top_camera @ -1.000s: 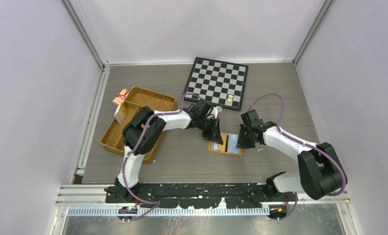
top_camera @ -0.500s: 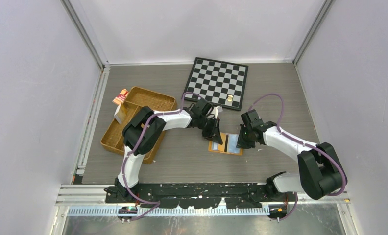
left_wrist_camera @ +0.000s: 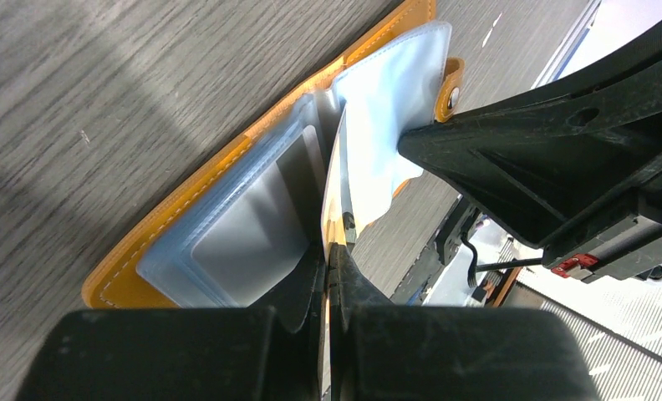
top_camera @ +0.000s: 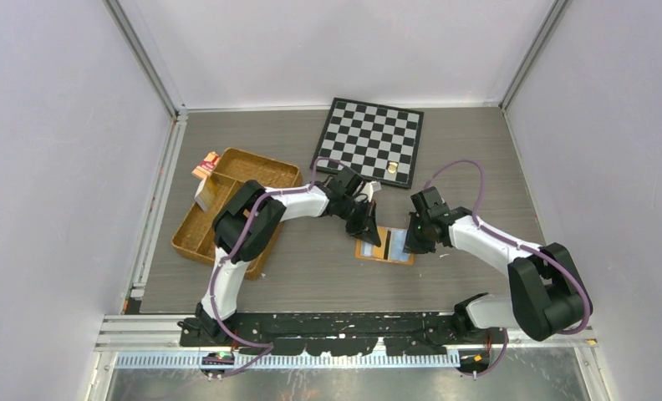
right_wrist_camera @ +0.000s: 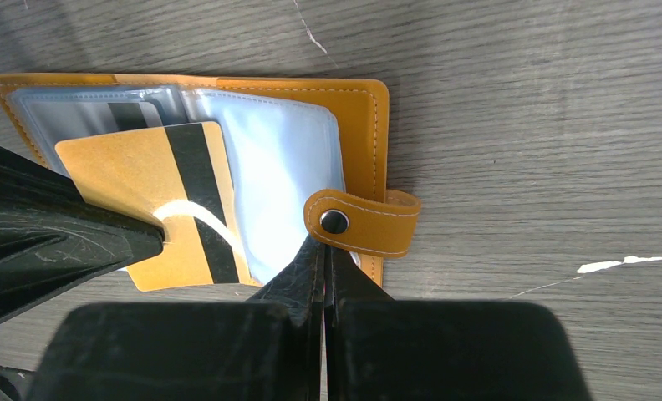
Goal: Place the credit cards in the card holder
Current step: Insert the credit card into the card holder.
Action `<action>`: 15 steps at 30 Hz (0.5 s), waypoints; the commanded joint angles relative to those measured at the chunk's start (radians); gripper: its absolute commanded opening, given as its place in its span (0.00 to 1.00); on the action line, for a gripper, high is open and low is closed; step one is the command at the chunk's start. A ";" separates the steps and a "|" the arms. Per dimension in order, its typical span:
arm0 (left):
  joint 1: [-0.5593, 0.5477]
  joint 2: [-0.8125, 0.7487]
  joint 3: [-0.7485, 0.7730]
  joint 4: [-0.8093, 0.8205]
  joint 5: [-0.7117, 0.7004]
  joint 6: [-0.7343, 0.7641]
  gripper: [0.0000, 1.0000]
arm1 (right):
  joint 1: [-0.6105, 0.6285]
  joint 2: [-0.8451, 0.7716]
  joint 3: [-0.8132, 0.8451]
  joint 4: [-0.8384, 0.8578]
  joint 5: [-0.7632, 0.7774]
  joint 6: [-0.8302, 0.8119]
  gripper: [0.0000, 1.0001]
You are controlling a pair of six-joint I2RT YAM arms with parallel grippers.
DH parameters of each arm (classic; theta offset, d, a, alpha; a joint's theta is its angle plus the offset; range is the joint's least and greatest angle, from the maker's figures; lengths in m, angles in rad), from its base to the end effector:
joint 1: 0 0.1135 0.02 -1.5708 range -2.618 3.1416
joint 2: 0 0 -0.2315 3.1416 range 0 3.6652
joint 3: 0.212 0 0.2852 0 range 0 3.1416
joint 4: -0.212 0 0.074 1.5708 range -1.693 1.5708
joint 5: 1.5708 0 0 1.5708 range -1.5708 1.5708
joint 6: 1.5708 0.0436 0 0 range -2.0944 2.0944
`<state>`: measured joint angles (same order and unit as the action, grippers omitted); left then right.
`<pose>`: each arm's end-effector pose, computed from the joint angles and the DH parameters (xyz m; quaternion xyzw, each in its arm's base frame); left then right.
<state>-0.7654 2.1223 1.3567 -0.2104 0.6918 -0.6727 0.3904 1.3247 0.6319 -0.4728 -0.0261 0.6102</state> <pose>0.3010 -0.3278 0.0716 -0.1409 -0.8939 0.4255 0.0061 0.2426 0.1011 0.0981 0.1048 0.9738 0.1077 0.1704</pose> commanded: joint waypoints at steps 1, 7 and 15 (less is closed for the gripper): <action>0.006 0.050 -0.001 -0.060 -0.101 0.029 0.00 | -0.002 -0.003 -0.001 -0.019 0.064 -0.015 0.01; 0.006 0.049 -0.013 -0.026 -0.103 0.004 0.00 | -0.002 -0.002 0.000 -0.017 0.063 -0.014 0.00; 0.006 0.012 -0.052 -0.036 -0.103 0.001 0.00 | -0.002 -0.004 -0.002 -0.015 0.063 -0.015 0.01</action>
<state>-0.7650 2.1242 1.3556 -0.2092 0.6926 -0.6949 0.3904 1.3243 0.6319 -0.4725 -0.0261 0.6102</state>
